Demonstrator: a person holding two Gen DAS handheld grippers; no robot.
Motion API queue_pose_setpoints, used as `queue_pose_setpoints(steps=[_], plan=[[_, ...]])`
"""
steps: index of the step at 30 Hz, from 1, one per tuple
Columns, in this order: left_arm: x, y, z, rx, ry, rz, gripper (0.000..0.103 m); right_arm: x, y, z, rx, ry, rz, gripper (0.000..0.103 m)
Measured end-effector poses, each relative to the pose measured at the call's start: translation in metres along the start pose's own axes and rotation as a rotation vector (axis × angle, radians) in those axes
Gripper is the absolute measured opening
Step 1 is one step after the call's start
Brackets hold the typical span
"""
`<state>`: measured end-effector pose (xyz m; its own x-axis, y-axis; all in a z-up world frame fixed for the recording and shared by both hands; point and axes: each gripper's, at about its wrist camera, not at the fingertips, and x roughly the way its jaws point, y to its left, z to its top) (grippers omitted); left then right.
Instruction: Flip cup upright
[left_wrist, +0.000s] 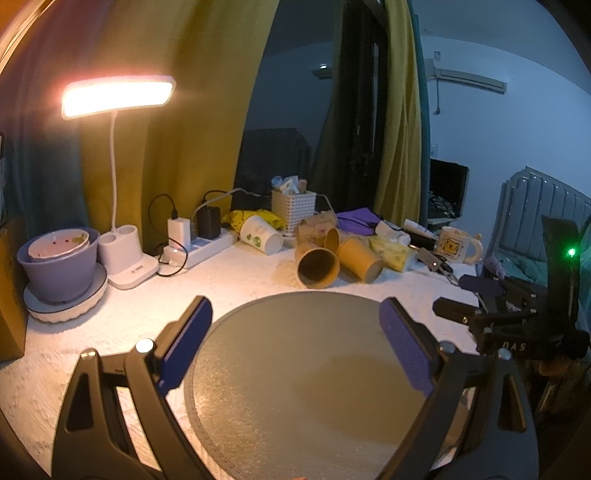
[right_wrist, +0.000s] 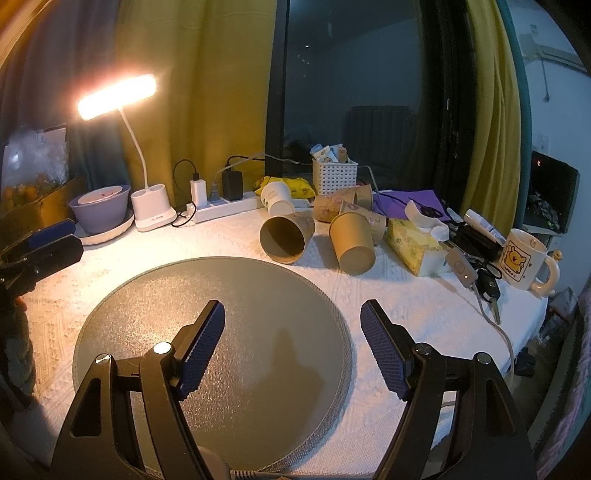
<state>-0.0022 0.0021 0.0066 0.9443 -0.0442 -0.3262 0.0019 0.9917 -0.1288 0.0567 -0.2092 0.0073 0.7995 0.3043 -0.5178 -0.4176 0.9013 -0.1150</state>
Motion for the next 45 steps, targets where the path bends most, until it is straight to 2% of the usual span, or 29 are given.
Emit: queue_pose_setpoints(steps=[4,18,25,32,36,42,45], plan=[[-0.001,0.003,0.001,-0.012,-0.006,-0.028,0.093,-0.003,0.001,0.008,0.003,-0.004,0.001,0.079],[0.0,0.003,-0.002,0.0,-0.012,-0.035,0.093,-0.006,-0.009,0.009,0.02,-0.016,0.007,0.079],[0.009,-0.006,-0.003,0.029,0.01,-0.011,0.093,0.001,-0.021,0.012,0.023,-0.014,0.035,0.079],[0.049,-0.032,0.013,0.142,0.131,0.007,0.093,0.027,-0.047,0.023,-0.012,0.001,0.082,0.079],[0.076,-0.047,0.032,0.212,0.167,-0.004,0.093,0.046,-0.075,0.032,-0.024,0.01,0.103,0.079],[0.133,-0.07,0.064,0.34,0.224,-0.01,0.093,0.088,-0.12,0.044,-0.063,0.097,0.113,0.079],[0.166,-0.081,0.078,0.387,0.27,-0.042,0.093,0.102,-0.139,0.05,-0.055,0.116,0.138,0.079]])
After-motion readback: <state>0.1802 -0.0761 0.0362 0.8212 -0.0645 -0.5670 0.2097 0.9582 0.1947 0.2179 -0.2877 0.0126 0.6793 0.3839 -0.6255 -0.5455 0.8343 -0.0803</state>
